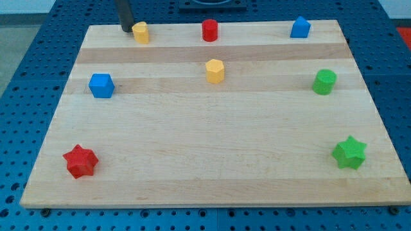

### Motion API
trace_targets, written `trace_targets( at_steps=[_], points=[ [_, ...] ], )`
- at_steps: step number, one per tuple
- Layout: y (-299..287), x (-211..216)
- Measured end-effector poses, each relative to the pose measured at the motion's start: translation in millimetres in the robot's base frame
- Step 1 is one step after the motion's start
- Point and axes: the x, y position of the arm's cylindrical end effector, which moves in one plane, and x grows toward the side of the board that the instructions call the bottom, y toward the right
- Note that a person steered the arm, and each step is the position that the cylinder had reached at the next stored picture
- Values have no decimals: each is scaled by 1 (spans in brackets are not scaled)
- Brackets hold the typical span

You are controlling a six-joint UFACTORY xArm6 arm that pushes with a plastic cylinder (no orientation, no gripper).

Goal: Move the yellow heart closer to the yellow hexagon

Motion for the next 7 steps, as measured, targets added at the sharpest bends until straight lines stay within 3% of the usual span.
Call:
trace_targets(
  at_steps=[3,7],
  points=[
    [18,47],
    [117,73]
  ],
)
